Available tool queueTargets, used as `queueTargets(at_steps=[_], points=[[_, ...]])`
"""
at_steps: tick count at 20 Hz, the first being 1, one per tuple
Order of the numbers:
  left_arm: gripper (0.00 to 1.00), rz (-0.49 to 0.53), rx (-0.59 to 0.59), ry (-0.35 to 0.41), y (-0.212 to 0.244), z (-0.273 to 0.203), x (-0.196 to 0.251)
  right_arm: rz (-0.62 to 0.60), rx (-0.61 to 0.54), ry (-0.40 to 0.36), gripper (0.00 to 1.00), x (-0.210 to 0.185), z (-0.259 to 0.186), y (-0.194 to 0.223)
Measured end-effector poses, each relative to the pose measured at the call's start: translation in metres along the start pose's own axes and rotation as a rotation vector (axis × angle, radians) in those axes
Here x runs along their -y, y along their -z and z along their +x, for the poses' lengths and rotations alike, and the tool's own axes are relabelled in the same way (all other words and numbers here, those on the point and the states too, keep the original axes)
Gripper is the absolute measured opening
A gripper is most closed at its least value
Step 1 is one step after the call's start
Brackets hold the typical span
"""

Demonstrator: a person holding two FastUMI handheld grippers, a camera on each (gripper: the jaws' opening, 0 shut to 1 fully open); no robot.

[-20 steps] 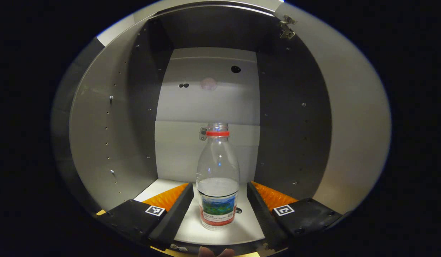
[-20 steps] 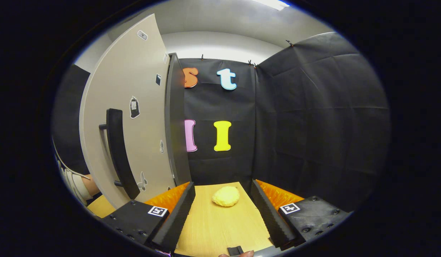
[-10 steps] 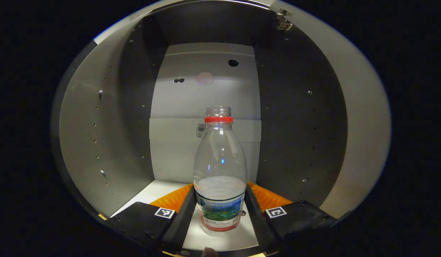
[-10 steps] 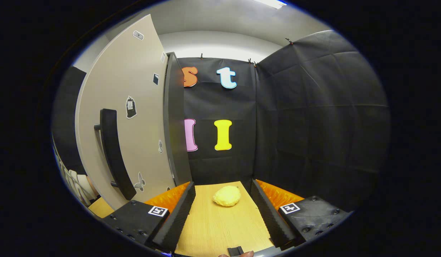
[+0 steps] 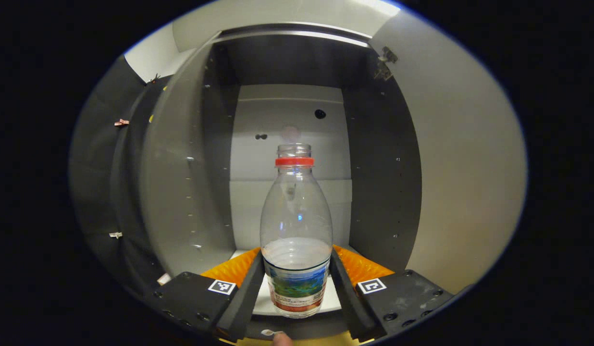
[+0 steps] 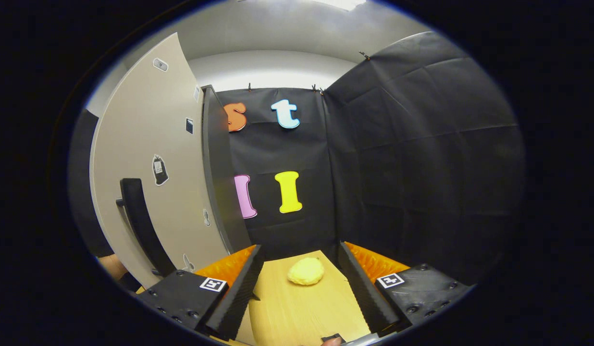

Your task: Open the cabinet door with the right hand, grasp the bottle in the cabinet with the left hand and place it on the coaster, then close the cabinet door with the right hand.

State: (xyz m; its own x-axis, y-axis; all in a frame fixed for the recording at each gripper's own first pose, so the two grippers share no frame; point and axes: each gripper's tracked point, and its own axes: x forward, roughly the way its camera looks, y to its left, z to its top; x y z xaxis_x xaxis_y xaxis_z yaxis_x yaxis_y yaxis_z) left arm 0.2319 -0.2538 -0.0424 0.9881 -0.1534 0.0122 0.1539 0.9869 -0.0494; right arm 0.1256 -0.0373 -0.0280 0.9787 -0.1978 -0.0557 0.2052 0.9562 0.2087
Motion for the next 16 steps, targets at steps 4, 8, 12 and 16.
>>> queueTargets(at_steps=[4,8,12,16], points=[[0.77,0.011,-0.005,-0.027,0.01,-0.061,-0.044,-0.029,0.043,0.003,0.97,0.001,0.002,-0.008],[0.77,-0.016,0.0,-0.037,0.03,-0.113,-0.077,-0.176,0.076,-0.017,0.97,0.008,0.005,-0.008],[0.77,-0.102,-0.01,-0.051,0.065,-0.155,-0.106,-0.282,0.06,-0.018,0.98,0.015,-0.004,-0.006],[0.77,-0.128,0.012,-0.07,0.102,-0.193,-0.127,-0.262,0.112,-0.006,0.98,0.009,-0.002,-0.018]])
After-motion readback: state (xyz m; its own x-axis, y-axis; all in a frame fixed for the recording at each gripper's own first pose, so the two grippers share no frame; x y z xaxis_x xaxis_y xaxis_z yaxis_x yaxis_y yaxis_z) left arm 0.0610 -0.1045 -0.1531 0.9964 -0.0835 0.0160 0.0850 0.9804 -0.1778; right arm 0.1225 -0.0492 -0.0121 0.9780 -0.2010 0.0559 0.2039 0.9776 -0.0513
